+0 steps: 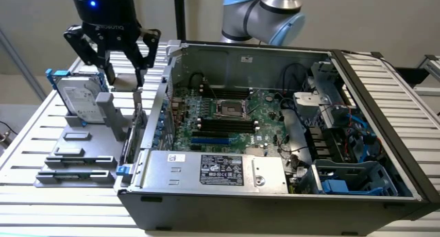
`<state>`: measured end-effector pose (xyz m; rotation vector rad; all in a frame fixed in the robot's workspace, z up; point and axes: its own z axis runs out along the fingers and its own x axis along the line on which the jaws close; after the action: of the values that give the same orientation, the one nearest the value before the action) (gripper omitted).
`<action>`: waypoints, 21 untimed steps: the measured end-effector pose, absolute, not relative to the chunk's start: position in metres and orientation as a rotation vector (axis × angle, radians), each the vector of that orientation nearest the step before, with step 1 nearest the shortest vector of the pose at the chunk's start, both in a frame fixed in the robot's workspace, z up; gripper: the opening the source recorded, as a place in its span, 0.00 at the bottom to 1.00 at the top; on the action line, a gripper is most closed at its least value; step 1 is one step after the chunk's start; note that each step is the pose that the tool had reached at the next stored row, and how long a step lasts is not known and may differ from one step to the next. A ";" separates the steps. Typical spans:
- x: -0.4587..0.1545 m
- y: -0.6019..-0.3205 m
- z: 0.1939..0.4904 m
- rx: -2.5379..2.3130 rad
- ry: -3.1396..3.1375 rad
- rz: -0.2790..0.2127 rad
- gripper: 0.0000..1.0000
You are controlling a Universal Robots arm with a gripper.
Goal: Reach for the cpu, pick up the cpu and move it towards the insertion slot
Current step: 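Pick up the cpu and move it towards the insertion slot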
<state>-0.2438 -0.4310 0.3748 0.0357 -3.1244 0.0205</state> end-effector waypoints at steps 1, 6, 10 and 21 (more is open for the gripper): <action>-0.239 -0.431 0.375 0.036 -3.124 0.020 0.55; -0.216 -0.430 0.376 0.036 -3.124 0.018 0.55; -0.198 -0.430 0.376 0.036 -3.124 0.015 0.55; -0.149 -0.425 0.376 0.036 -3.124 0.012 0.55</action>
<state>-0.1486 -0.4253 0.3764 0.0357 -3.1241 0.0120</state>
